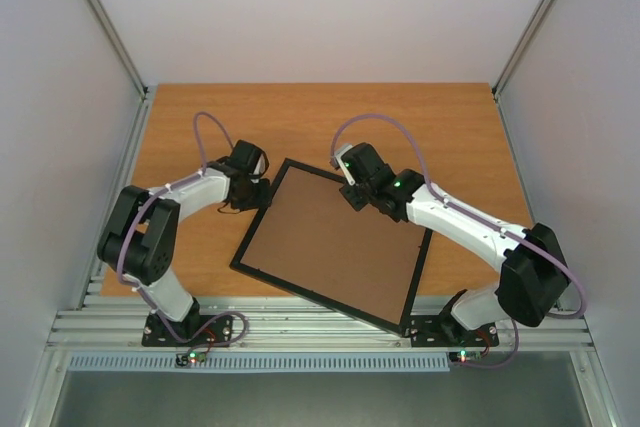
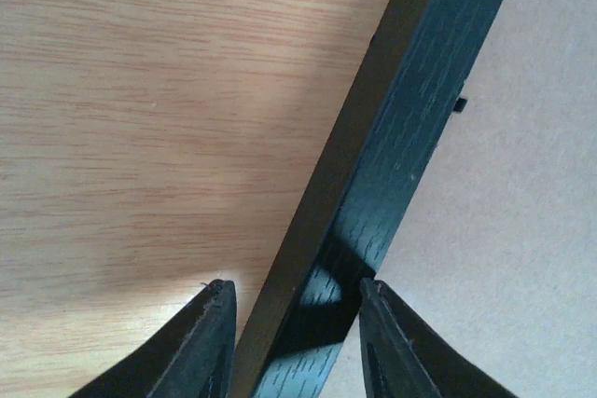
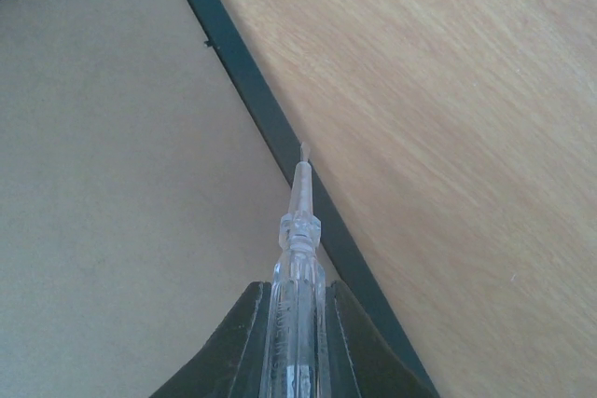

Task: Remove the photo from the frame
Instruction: Adjust the photo frame item on the photo frame.

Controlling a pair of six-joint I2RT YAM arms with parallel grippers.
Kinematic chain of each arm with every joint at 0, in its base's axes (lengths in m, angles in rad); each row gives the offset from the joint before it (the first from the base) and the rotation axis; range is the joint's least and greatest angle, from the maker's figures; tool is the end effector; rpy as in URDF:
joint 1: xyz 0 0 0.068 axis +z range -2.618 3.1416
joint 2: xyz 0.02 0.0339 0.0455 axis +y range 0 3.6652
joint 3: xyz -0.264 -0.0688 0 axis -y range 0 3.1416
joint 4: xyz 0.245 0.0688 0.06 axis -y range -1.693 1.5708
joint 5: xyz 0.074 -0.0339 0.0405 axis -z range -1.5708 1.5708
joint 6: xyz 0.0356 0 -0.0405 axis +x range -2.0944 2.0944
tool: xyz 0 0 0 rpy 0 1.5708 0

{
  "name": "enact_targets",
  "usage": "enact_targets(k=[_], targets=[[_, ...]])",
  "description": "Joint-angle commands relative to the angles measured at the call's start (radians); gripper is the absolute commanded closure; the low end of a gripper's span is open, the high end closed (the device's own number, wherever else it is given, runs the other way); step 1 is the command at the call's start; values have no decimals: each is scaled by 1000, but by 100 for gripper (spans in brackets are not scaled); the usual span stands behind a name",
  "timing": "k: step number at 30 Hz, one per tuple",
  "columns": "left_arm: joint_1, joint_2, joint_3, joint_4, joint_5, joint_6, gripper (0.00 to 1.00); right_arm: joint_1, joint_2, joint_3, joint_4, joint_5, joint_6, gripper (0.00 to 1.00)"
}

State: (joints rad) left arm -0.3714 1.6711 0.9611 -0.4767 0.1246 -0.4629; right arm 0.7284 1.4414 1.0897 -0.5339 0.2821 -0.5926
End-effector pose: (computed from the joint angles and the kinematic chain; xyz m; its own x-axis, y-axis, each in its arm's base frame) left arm 0.2894 -0.1175 0.1606 -0.9532 -0.1043 -0.2838 -0.0247 0.9624 -0.2704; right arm 0.2343 0.1957 0.2634 -0.1956 -0.8934 -0.4045 -0.7440 0.4039 -0.5322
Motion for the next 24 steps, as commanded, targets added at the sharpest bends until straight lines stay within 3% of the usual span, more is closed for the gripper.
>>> enact_targets(k=[1, 8, 14, 16, 24], targets=[[-4, 23, 27, 11, -19, 5, 66, -6, -33, -18, 46, 29, 30, 99], [12, -4, -35, 47, -51, -82, 83, -6, -29, -22, 51, 23, 30, 99], [101, -89, -132, 60, -116, -194, 97, -7, -34, -29, 57, 12, 30, 99], [122, -122, -152, 65, -102, -205, 94, -8, -37, -30, 60, 7, 32, 99], [61, -142, -81, 82, 0, -52, 59, -9, -58, -52, 76, -1, 31, 99]])
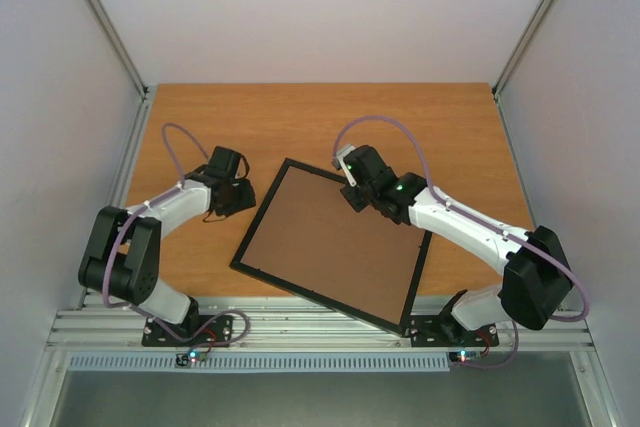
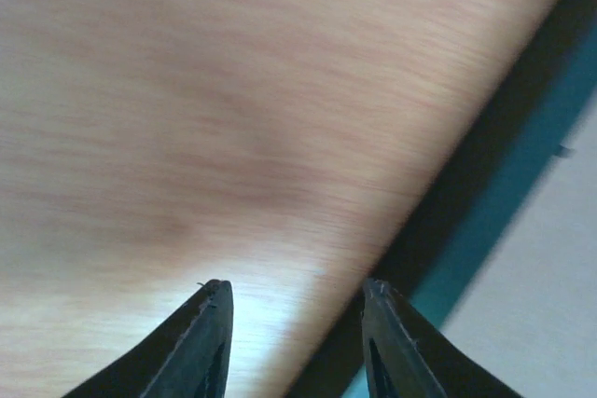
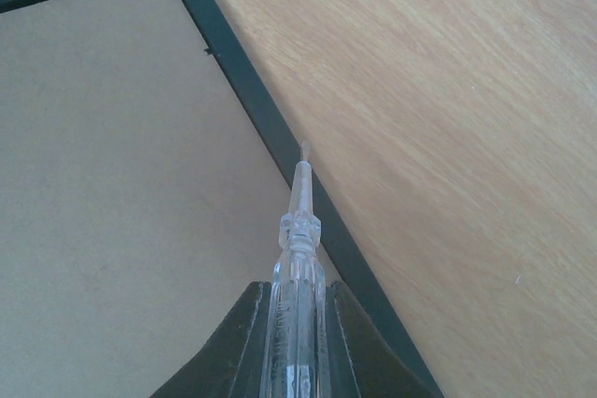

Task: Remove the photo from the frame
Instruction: Adjust the photo frame item on the photo frame, then move the photo frame to the center of the board.

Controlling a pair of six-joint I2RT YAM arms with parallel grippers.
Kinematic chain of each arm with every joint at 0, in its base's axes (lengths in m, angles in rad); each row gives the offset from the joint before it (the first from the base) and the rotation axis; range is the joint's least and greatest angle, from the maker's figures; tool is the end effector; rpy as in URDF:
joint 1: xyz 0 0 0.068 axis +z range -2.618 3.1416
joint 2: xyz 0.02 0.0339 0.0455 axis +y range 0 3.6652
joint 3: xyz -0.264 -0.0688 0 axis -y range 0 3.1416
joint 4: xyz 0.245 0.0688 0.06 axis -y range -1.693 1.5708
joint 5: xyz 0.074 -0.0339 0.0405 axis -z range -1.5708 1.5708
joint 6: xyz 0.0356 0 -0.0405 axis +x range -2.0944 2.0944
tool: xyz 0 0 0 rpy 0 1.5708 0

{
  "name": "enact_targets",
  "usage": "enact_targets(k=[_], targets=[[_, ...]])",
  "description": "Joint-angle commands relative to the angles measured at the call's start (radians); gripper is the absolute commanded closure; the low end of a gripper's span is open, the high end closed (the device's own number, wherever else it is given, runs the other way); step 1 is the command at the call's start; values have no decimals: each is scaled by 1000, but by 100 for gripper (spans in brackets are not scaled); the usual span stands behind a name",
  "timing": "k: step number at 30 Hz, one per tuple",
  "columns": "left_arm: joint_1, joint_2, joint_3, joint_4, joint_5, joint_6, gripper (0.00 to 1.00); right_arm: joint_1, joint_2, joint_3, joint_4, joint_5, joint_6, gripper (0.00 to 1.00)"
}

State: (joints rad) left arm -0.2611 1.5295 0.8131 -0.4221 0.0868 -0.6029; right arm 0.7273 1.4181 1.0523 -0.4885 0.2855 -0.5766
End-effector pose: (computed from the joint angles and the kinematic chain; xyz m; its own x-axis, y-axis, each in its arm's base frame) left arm 0.2689 -0.0750 0.1622 -0.8883 -0.3474 -0.3005 -0.2567 0.9180 -0.3024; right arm 0.2316 0.1927 0.2613 -0.1998 -0.8781 -0.4348 -0.7261 0.4306 -0.5361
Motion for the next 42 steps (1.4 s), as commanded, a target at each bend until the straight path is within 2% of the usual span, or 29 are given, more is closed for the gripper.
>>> enact_targets(k=[1, 5, 12, 18, 25, 30, 35, 42], targets=[[-64, 12, 86, 22, 39, 104, 56, -7, -36, -18, 31, -3, 15, 99], [-93, 61, 138, 15, 46, 160, 50, -8, -41, -26, 30, -6, 17, 99], [-106, 177, 213, -21, 71, 207, 50, -8, -37, -32, 32, -8, 20, 99], [-109, 231, 237, -26, 58, 217, 56, -8, -35, -33, 33, -15, 23, 99], [-109, 255, 238, -36, 32, 211, 68, -8, -29, -29, 32, -28, 26, 99], [-97, 261, 218, -52, -25, 136, 80, -8, -33, -25, 29, -34, 27, 99], [-23, 220, 146, -32, -38, 22, 89, -8, -43, -25, 26, -36, 24, 99], [112, 44, -51, 46, -26, -130, 89, -8, -48, -23, 35, -63, 28, 99]])
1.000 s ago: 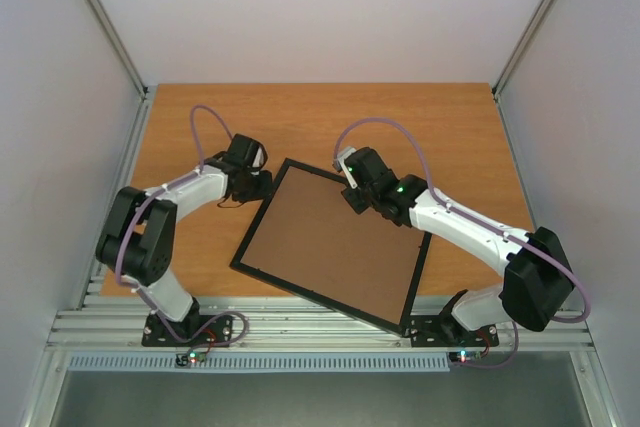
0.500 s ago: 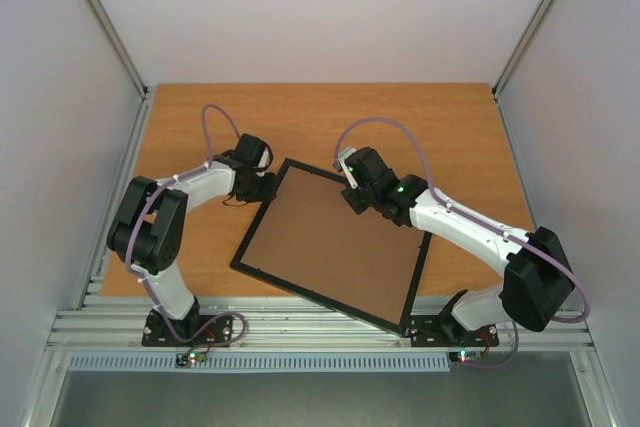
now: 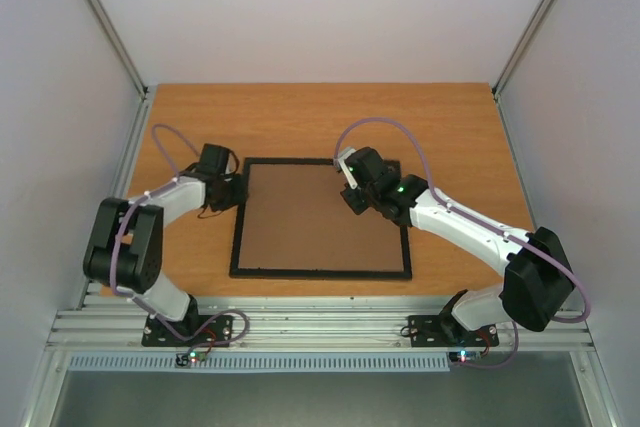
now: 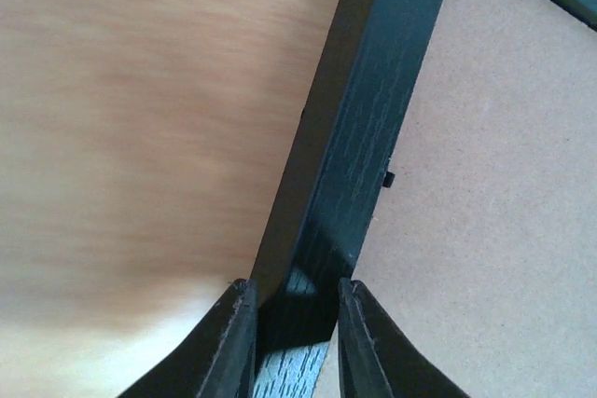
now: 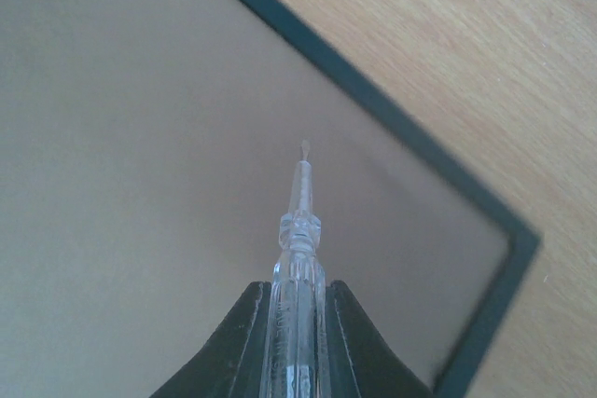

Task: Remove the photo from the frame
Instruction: Move the photo frame to the center of the board.

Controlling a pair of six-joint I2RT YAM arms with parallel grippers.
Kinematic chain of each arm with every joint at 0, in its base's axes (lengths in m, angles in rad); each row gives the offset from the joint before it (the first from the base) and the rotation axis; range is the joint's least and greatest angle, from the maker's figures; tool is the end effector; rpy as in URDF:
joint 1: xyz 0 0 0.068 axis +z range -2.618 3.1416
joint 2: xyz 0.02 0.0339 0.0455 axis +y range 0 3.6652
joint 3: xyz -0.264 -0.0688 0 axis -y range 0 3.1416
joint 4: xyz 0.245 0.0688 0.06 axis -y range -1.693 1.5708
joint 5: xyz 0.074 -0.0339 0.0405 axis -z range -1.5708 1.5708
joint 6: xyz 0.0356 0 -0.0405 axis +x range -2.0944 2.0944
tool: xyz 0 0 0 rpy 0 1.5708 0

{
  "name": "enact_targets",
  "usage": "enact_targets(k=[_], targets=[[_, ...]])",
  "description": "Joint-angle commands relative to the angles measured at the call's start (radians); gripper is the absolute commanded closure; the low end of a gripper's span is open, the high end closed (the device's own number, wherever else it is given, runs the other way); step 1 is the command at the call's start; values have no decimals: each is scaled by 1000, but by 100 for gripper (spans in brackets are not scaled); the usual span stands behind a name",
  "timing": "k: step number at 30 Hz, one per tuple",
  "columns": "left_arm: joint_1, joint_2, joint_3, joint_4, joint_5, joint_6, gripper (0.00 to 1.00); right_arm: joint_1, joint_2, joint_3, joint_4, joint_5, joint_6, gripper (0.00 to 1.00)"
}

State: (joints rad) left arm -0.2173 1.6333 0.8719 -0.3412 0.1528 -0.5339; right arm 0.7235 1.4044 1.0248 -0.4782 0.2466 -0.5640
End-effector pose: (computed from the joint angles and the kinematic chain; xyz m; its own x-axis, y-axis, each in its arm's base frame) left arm 0.2962 -0.0709 0.1539 -0.8927 -0.3180 -0.3193 -0.2023 0.9160 -0.3466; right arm 0.2284 0.1901 0.2567 -0.1999 -0.8682 -0.4541 -0.7445 0.4359 -0.5057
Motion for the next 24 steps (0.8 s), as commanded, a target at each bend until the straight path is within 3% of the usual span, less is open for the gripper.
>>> enact_targets(k=[1, 11, 17, 24], targets=[[71, -92, -131, -35, -98, -215, 89, -4, -35, 4, 28, -29, 17, 99], [58, -327, -358, 24, -37, -442, 85, -4, -93, -17, 44, -84, 42, 99], [-81, -434, -427, 26, -78, -601, 85, -4, -112, -38, 51, -111, 61, 99], [-172, -549, -497, 42, -136, -762, 82, -4, -125, -63, 60, -137, 80, 99]])
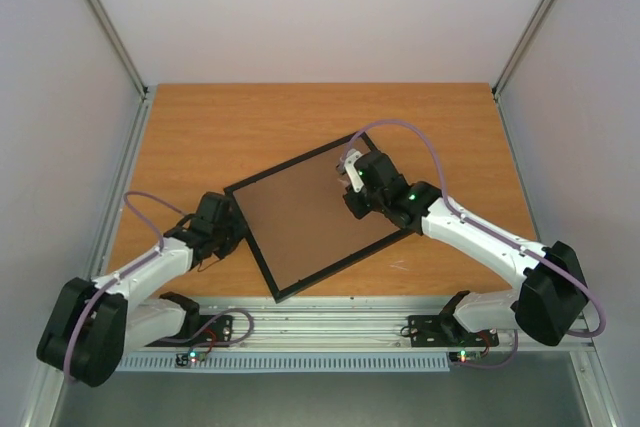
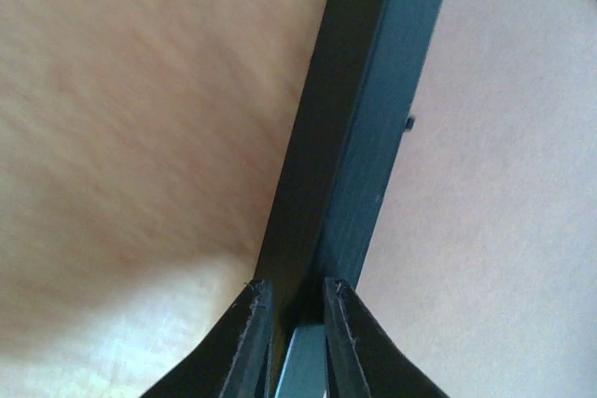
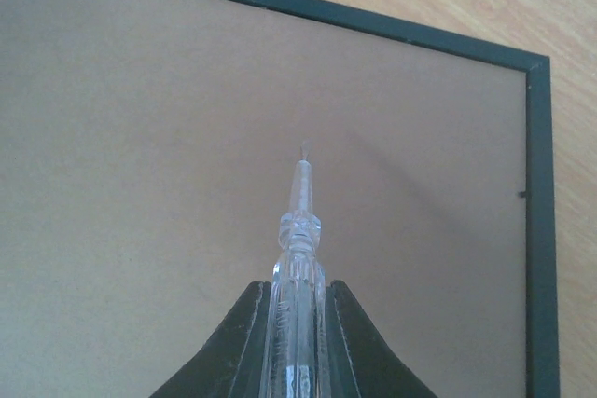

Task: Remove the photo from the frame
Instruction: Move the photo frame to the center of the board.

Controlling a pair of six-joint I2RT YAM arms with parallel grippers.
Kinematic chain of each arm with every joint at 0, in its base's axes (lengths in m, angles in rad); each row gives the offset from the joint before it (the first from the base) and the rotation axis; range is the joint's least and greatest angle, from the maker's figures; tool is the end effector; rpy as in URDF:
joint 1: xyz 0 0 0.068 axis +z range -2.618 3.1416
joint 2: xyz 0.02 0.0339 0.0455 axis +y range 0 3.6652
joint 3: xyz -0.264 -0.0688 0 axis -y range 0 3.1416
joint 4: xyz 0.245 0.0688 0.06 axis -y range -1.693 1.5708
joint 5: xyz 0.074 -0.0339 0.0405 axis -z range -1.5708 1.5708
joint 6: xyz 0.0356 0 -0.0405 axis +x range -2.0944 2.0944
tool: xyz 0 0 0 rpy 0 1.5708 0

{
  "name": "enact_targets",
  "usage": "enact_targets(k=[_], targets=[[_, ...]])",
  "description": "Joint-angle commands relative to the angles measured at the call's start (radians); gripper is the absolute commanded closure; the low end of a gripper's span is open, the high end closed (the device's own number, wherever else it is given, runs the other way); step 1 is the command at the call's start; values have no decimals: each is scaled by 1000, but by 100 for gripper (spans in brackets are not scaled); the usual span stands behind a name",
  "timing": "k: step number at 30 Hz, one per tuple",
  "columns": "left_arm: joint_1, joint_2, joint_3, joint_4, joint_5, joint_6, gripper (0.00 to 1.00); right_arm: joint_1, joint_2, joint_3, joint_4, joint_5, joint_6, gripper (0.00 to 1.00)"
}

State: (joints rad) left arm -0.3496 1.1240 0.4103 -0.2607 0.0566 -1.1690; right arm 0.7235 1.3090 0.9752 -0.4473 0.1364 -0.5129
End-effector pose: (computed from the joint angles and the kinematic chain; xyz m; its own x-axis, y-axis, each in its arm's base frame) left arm 0.1796 -0.0676 0.1459 -0.6462 -0.7425 -0.1766 -0.5700 0.6234 -0.5352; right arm 0.2134 0.1820 0.2680 -0.1735 -0.8019 -0.5718 -0.7673 0.4740 -0.4319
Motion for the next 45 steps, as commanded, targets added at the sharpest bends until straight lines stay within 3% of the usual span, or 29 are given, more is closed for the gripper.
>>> enact_targets(k=[1, 3, 6, 9, 10, 14, 21, 27, 38, 45], targets=[[-50, -43, -22, -66, -43, -122, 80, -4, -32, -18, 33, -29, 29, 99], [-64, -45, 29, -152, -76, -76, 72, -4, -32, -22, 36, -31, 32, 99], [-65, -55, 127, -298, -194, 36, 53, -4, -37, -23, 35, -37, 33, 99], [-63, -30, 256, -387, -309, 225, 38, -4, -46, -33, 42, -33, 31, 99], [-63, -8, 296, -376, -318, 316, 31, -4, -48, -35, 43, -31, 31, 99], [-64, 150, 483, -359, -282, 594, 22, -4, -45, -43, 52, -27, 29, 99], [-66, 451, 710, -237, -133, 902, 17, -4, -41, -54, 68, -12, 24, 99], [-66, 692, 909, -273, -69, 1069, 17, -5, -29, -64, 80, -15, 23, 99], [-26, 931, 1124, -319, -16, 1169, 19, -4, -12, -63, 81, -37, 22, 99], [-8, 1015, 1201, -383, 58, 1206, 29, -4, -1, -58, 76, -32, 20, 99]])
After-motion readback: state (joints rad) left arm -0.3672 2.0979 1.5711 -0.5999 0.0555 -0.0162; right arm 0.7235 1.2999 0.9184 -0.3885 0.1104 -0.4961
